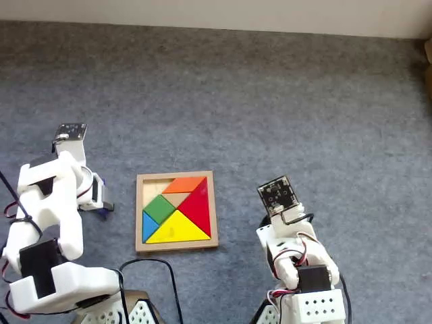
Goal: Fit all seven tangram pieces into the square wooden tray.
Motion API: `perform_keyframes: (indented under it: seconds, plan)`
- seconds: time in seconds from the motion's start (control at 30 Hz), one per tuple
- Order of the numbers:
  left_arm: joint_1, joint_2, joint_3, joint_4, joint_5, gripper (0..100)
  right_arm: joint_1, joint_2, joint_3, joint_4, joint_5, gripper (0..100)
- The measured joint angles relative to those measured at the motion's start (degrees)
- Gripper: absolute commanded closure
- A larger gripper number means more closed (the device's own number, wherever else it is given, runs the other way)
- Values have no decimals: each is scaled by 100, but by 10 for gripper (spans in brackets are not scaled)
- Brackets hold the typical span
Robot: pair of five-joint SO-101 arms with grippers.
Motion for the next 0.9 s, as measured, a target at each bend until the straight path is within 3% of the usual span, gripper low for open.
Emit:
perform_keyframes:
  seconds: [0.47,0.7,0.9]
  plan:
    - [185,0,-26,0,0,827,0,0,0,0,0,989]
    - [167,0,-580,580,0,678,0,0,0,0,0,989]
    - [-70,0,-765,501,-9,699,0,0,0,0,0,989]
